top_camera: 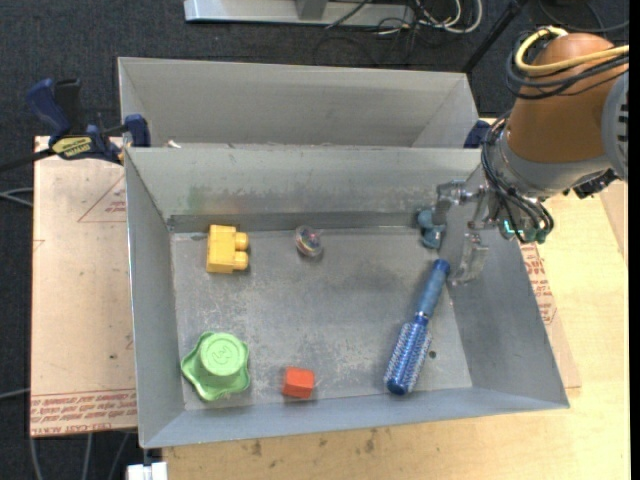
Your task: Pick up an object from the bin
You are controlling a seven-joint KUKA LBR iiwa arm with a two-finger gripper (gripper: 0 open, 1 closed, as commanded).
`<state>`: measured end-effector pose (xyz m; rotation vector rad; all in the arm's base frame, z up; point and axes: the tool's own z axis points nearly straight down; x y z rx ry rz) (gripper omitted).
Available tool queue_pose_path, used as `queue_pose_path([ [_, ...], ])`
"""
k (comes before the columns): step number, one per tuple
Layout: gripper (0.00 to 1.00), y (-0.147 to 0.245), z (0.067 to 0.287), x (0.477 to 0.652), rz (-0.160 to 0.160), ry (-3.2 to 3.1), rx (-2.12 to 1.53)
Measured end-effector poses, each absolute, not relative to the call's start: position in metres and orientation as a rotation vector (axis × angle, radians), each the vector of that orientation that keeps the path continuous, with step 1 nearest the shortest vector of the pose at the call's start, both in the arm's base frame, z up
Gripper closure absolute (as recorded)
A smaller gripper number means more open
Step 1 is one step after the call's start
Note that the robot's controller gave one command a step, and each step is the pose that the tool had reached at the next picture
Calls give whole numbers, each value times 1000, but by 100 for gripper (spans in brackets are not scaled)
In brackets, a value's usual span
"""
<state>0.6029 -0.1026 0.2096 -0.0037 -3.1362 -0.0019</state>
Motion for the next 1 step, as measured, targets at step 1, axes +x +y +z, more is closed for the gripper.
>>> queue_pose_path([
  [1,0,-100,69,591,-4,-3120,329],
])
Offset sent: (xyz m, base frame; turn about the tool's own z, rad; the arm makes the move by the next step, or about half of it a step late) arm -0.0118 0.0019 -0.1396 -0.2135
